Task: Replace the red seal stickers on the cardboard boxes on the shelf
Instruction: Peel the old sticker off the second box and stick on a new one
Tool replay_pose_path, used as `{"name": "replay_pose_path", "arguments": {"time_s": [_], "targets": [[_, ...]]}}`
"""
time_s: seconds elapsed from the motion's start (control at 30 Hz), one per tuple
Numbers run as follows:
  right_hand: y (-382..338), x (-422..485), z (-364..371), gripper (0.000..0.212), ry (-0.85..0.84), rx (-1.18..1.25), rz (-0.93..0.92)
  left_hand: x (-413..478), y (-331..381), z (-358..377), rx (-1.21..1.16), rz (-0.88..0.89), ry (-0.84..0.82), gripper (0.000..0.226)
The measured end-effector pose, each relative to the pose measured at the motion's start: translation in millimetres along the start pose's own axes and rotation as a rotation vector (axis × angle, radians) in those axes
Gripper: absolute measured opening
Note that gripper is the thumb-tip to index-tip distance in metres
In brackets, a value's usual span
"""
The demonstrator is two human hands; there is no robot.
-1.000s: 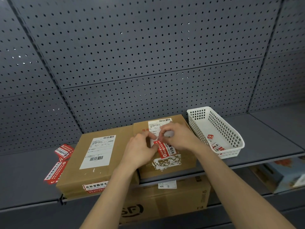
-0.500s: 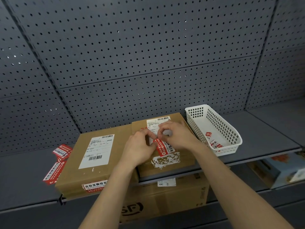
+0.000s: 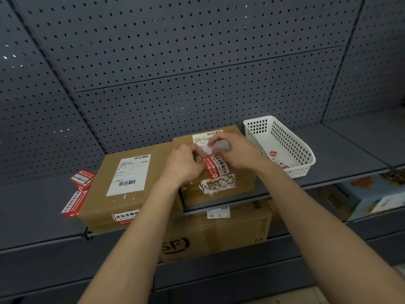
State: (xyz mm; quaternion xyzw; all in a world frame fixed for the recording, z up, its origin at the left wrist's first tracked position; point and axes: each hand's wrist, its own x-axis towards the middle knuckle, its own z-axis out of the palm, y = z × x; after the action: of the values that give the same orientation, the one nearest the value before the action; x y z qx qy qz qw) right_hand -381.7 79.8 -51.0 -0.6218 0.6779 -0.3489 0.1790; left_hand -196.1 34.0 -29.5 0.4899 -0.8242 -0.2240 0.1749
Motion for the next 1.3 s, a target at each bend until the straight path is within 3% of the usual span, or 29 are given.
{"name": "replay_pose_path", "arguments": {"time_s": [0.13, 0.3, 0.57, 0.7, 0.9, 1.3], "targets": [[9, -7, -15, 0.018, 0.169, -0.061, 0.035, 1, 3, -1, -0.025, -0.019, -0.014, 0.014], [11, -9, -1, 0.016, 0.073, -0.071, 0.048, 3, 3, 1, -0.027, -0.019, -0.017, 0.016], [11, -2, 10, 0.015, 0.14, -0.145, 0.038, 4, 2, 2, -0.023, -0.008, -0.008, 0.017], [14, -1, 10, 0.017, 0.126, -0.162, 0.042, 5, 1, 3, -0.012, 0.007, -0.012, 0.032], [19, 1, 13, 0.022, 0.138, -0.163, 0.013, 7, 1, 2, 0.029, 0.02, -0.006, 0.019], [22, 1, 11, 0.023, 0.103, -0.14, -0.016, 4, 4, 2, -0.003, 0.007, -0.007, 0.017]]}}
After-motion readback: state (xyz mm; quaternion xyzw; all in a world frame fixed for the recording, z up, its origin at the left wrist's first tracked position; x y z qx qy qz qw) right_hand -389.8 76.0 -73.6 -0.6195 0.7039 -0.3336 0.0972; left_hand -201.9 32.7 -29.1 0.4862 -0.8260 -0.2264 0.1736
